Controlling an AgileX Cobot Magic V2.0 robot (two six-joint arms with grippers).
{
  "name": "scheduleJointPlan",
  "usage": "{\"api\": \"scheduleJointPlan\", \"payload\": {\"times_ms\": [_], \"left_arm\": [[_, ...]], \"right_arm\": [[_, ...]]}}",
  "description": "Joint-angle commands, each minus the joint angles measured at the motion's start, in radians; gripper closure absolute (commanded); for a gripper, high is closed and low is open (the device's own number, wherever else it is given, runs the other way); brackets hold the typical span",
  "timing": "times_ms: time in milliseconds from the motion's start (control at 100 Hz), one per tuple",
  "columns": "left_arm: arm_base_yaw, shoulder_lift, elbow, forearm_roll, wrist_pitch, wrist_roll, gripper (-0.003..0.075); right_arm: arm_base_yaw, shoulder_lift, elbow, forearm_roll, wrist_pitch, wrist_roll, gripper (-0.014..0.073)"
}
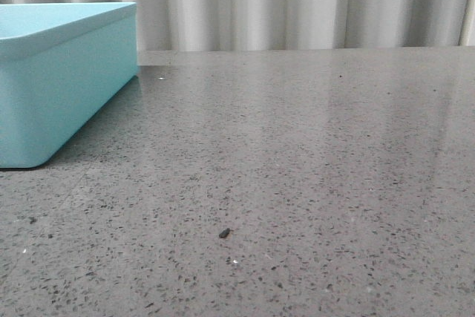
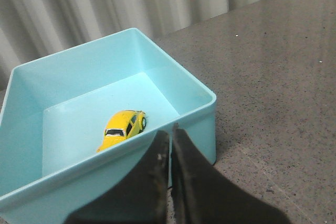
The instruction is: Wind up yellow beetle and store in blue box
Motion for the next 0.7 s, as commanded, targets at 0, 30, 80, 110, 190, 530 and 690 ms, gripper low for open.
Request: {"api": "scheduleJointPlan", "payload": {"times_ms": [0,30,80,110,190,530,690], "left_arm": [[0.001,0.014,-0.023,-0.030,-0.077,-0.009,0.0741],[0.001,0.014,-0.023,-0.030,-0.077,-0.009,0.0741],[0.001,0.014,-0.023,-0.030,-0.077,-0.009,0.0741],[0.001,0.014,-0.023,-0.030,-0.077,-0.009,0.0741],[0.001,0.014,-0.023,-0.030,-0.077,-0.009,0.0741],[0.002,0.014,0.029,0.153,-0.254,-0.083,0.0741],[0.002,-0.009,0.165,0.419,-0.516,-0.467,0.0741]], "right_arm": [[0.000,-0.015,-0.024,-0.012,-0.090,-0.007,0.0644],[0.000,-0.015,-0.024,-0.012,-0.090,-0.007,0.0644],[0.000,-0.015,-0.024,-0.012,-0.090,-0.007,0.0644],[0.000,-0.015,-0.024,-0.012,-0.090,-0.007,0.0644],[0.000,-0.015,-0.024,-0.012,-0.090,-0.007,0.0644],[0.000,-0.015,-0.024,-0.012,-0.090,-0.007,0.0644],[0.000,-0.015,-0.024,-0.012,-0.090,-0.007,0.0644]]}}
